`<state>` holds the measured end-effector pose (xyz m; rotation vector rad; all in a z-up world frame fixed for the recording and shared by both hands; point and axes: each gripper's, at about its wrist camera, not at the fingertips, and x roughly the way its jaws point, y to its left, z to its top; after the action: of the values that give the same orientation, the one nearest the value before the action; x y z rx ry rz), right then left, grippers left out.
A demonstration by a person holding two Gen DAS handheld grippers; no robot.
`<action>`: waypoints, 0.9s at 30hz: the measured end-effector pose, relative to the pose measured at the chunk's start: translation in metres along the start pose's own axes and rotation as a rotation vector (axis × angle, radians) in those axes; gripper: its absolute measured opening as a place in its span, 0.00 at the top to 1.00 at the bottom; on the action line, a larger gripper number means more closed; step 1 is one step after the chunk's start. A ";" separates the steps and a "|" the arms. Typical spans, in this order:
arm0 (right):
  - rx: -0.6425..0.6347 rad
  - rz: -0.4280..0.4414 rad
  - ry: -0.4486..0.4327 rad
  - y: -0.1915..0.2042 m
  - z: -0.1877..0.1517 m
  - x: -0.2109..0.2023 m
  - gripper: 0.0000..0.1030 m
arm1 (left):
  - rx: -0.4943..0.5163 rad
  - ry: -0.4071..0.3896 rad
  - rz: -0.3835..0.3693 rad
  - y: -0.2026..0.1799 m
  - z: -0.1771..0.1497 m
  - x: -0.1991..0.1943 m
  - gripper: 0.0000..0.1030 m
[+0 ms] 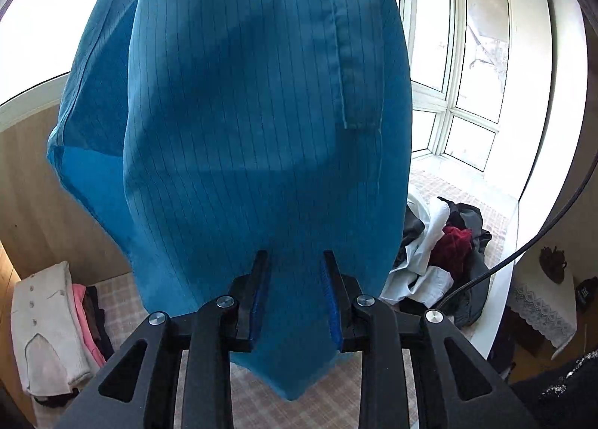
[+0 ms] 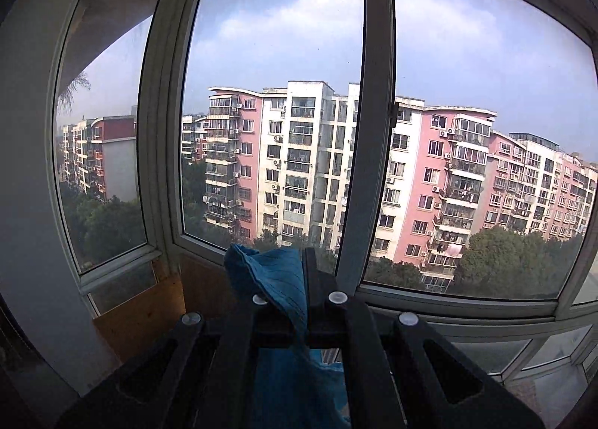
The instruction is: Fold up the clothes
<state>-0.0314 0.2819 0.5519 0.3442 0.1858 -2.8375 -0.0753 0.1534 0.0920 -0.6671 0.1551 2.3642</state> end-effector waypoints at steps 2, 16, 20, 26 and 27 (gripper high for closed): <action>0.007 -0.025 -0.019 0.000 0.015 -0.015 0.98 | 0.027 -0.032 0.008 0.007 0.026 -0.006 0.75; 0.067 -0.173 0.242 -0.067 -0.075 0.091 0.98 | 0.065 0.007 -0.027 0.023 0.005 -0.045 0.63; 0.175 -0.209 0.434 -0.129 -0.180 0.157 0.98 | 0.007 0.150 -0.059 0.015 -0.060 -0.018 0.62; 0.315 -0.215 0.599 -0.190 -0.292 0.205 0.98 | -0.058 0.331 -0.133 -0.010 -0.137 0.023 0.62; 0.320 -0.222 0.610 -0.197 -0.301 0.206 0.98 | -0.060 0.349 -0.140 -0.018 -0.145 0.030 0.62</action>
<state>-0.2152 0.4652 0.2290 1.3288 -0.1242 -2.8775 -0.0220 0.1443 -0.0476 -1.0819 0.1834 2.1100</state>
